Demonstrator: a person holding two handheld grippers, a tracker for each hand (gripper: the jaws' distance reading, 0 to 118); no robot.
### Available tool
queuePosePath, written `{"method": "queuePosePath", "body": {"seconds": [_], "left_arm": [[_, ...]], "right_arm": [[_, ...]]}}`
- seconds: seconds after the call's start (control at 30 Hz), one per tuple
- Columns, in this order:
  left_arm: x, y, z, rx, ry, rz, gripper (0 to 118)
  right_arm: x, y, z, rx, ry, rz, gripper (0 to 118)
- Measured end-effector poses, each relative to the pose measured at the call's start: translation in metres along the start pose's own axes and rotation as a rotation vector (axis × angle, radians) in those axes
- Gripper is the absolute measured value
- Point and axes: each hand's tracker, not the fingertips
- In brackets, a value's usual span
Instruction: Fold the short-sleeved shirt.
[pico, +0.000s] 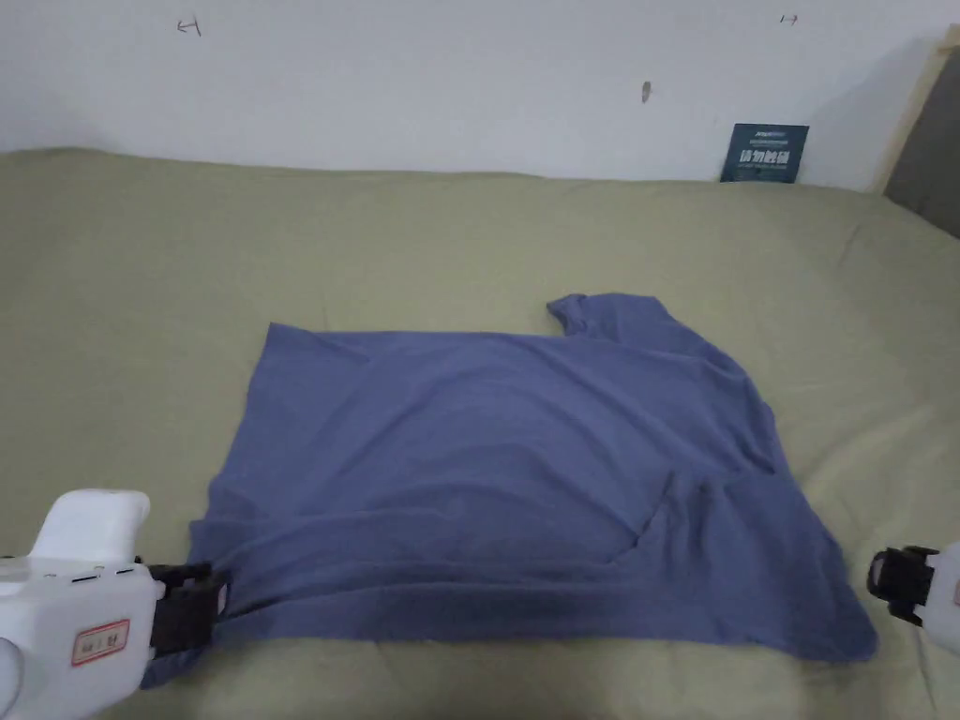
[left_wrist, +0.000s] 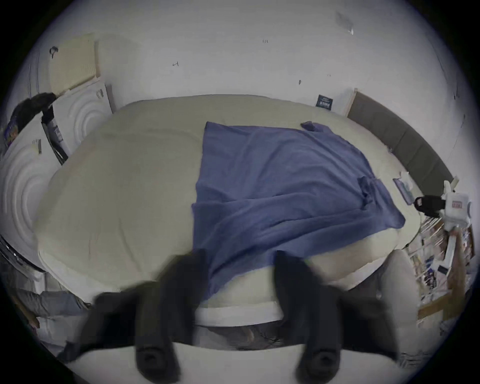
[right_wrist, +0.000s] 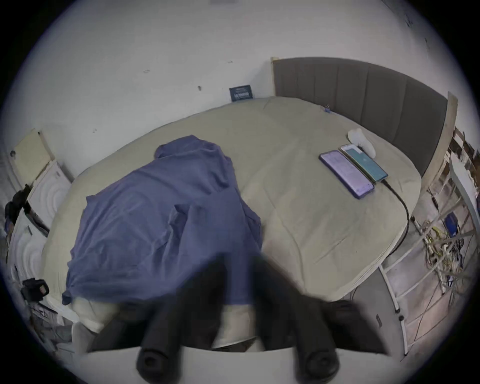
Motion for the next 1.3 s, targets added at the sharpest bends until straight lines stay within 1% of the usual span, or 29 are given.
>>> {"method": "queuePosePath", "body": {"seconds": [0.03,0.1,0.17,0.2,0.27,0.3,0.33,0.4,0.43,0.5,0.53,0.57,0.6,0.63,0.77,0.8,0.83,0.87,0.9,0.93,0.97,1.0,1.03,1.07,1.1,1.13,1.17,1.2,1.3], "left_arm": [[0.002,-0.003,-0.004,-0.022,-0.006,0.004,0],[-0.002,-0.011,-0.011,-0.086,0.037,0.003,0],[-0.003,-0.017,-0.016,-0.084,0.051,-0.019,0],[-0.004,-0.02,-0.019,-0.091,0.071,-0.028,8],[-0.011,-0.018,-0.031,-0.108,0.082,-0.035,79],[-0.012,-0.017,-0.037,-0.15,0.103,-0.04,97],[-0.012,-0.018,-0.043,-0.16,0.126,-0.036,97],[-0.013,-0.018,-0.055,-0.148,0.102,-0.051,97],[-0.012,-0.017,-0.061,-0.211,0.114,-0.048,97],[-0.014,-0.019,-0.071,-0.216,0.058,-0.031,95],[-0.015,-0.021,-0.079,-0.215,0.048,-0.032,87],[-0.014,-0.023,-0.088,-0.273,0.083,-0.036,67],[-0.013,-0.026,-0.096,-0.307,0.145,-0.036,30],[-0.014,-0.027,-0.099,-0.271,0.138,-0.04,11],[-0.017,-0.019,-0.083,-0.247,0.097,-0.03,6],[-0.018,-0.018,-0.082,-0.247,0.095,-0.023,6],[-0.018,-0.017,-0.083,-0.254,0.09,-0.02,6],[-0.018,-0.017,-0.082,-0.256,0.088,-0.022,6],[-0.016,-0.017,-0.079,-0.249,0.087,-0.022,6],[-0.016,-0.016,-0.079,-0.246,0.086,-0.025,6],[-0.016,-0.016,-0.079,-0.246,0.085,-0.027,6],[-0.016,-0.016,-0.079,-0.244,0.085,-0.026,6],[-0.016,-0.015,-0.079,-0.244,0.085,-0.024,6],[-0.017,-0.015,-0.079,-0.248,0.085,-0.017,6],[-0.019,-0.015,-0.079,-0.247,0.081,-0.009,6],[-0.02,-0.016,-0.08,-0.245,0.077,-0.001,6],[-0.019,-0.015,-0.079,-0.25,0.075,0.003,6],[-0.019,-0.015,-0.078,-0.256,0.075,0.002,6],[-0.018,-0.013,-0.07,-0.251,0.075,-0.003,6]], "right_arm": [[-0.004,-0.003,0.002,0.005,-0.002,-0.004,0],[-0.009,-0.01,0.002,-0.001,0.009,0.006,0],[-0.012,-0.014,-0.003,-0.017,0.028,0.014,0],[-0.014,-0.016,-0.007,-0.036,0.026,0.023,0],[-0.014,-0.019,-0.015,-0.055,0.007,0.028,0],[-0.014,-0.02,-0.016,-0.063,0.0,0.023,0],[-0.014,-0.021,-0.019,-0.073,0.005,0.02,0],[-0.012,-0.023,-0.024,-0.094,0.026,0.006,0],[-0.012,-0.024,-0.023,-0.1,0.028,0.002,0],[-0.011,-0.026,-0.027,-0.117,0.013,0.001,0],[-0.01,-0.027,-0.029,-0.124,0.002,-0.004,0],[-0.008,-0.029,-0.03,-0.134,-0.003,-0.013,0],[-0.006,-0.03,-0.031,-0.143,-0.001,-0.02,0],[-0.005,-0.031,-0.032,-0.144,0.001,-0.025,0],[-0.002,-0.03,-0.029,-0.128,-0.01,-0.009,0],[-0.002,-0.026,-0.029,-0.116,-0.023,-0.001,13],[0.0,-0.021,-0.029,-0.11,-0.032,-0.001,59],[0.002,-0.017,-0.031,-0.111,-0.033,-0.005,93],[0.004,-0.013,-0.037,-0.125,-0.033,-0.014,103],[0.006,-0.011,-0.042,-0.115,-0.026,-0.021,98],[0.009,-0.01,-0.047,-0.105,-0.022,-0.022,90],[0.011,-0.01,-0.057,-0.134,-0.045,-0.03,73],[0.013,-0.011,-0.067,-0.193,-0.086,-0.042,37],[0.014,-0.016,-0.076,-0.222,-0.093,-0.027,5],[0.018,-0.022,-0.086,-0.251,-0.095,-0.021,4],[0.019,-0.029,-0.092,-0.287,-0.093,-0.038,3],[0.019,-0.032,-0.091,-0.274,-0.066,-0.059,2],[0.017,-0.03,-0.077,-0.207,-0.073,-0.058,2],[0.011,-0.018,-0.055,-0.161,-0.055,-0.038,2]]}}
